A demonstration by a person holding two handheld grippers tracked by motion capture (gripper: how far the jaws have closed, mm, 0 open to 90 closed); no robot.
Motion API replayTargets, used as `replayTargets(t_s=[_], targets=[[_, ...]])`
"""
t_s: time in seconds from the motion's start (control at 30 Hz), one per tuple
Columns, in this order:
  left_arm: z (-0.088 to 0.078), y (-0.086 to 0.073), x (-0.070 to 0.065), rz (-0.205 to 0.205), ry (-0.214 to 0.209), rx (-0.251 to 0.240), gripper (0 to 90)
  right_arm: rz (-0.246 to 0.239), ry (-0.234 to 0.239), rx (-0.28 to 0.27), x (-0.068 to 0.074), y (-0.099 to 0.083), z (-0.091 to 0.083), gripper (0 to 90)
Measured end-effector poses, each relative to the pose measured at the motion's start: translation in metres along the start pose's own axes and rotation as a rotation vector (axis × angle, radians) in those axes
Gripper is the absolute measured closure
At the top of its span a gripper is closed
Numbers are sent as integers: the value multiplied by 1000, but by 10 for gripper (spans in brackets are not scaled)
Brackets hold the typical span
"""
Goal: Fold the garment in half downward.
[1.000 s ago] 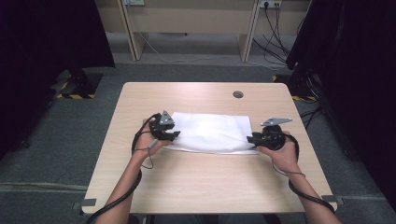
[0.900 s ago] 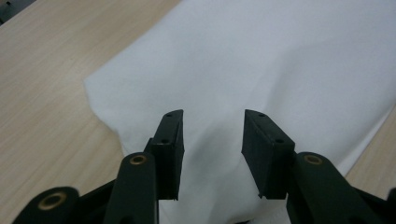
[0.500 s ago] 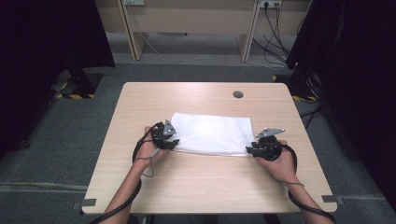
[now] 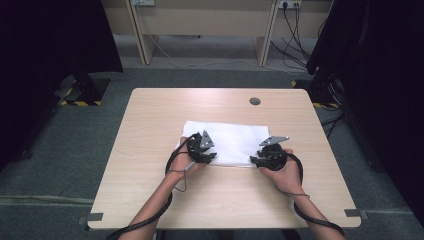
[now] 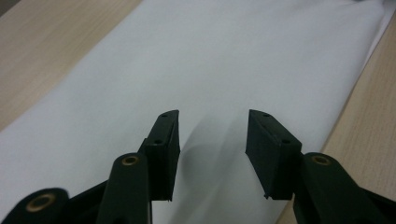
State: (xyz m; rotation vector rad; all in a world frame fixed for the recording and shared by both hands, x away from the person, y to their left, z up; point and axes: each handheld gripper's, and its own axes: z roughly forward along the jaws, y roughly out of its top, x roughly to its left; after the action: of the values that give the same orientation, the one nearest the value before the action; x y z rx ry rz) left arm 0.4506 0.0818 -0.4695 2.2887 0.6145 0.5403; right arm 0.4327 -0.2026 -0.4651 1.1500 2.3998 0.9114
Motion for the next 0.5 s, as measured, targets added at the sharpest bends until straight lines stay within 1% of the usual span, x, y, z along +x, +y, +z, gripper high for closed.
replayTargets(t_s=[0.03, 0.1, 0.17, 0.23, 0.33, 0.37, 0.4, 0.43, 0.5], targets=[[0, -1, 0, -9, 2, -3, 545, 1, 0, -2, -1, -1, 0, 597], [-3, -2, 1, -5, 9, 4, 545, 2, 1, -8, -2, -3, -1, 598], [-5, -4, 1, -1, 12, 10, 545, -7, -6, -7, -3, -4, -2, 600], [-11, -6, 4, 0, 18, 13, 542, -4, -6, -5, -6, -4, -3, 605], [-26, -13, 16, -40, 48, 2, 542, -3, -21, 19, -12, -5, -6, 602], [-32, -17, 21, -61, 66, -6, 542, 1, -31, 28, -14, -5, -8, 600], [-38, -20, 27, -90, 83, -20, 542, 7, -39, 32, -17, -5, -10, 596], [-44, -23, 33, -107, 99, -20, 542, 16, -45, 29, -19, -4, -12, 594], [-51, -28, 41, -136, 118, -19, 543, 27, -43, -2, -18, -1, -17, 592]])
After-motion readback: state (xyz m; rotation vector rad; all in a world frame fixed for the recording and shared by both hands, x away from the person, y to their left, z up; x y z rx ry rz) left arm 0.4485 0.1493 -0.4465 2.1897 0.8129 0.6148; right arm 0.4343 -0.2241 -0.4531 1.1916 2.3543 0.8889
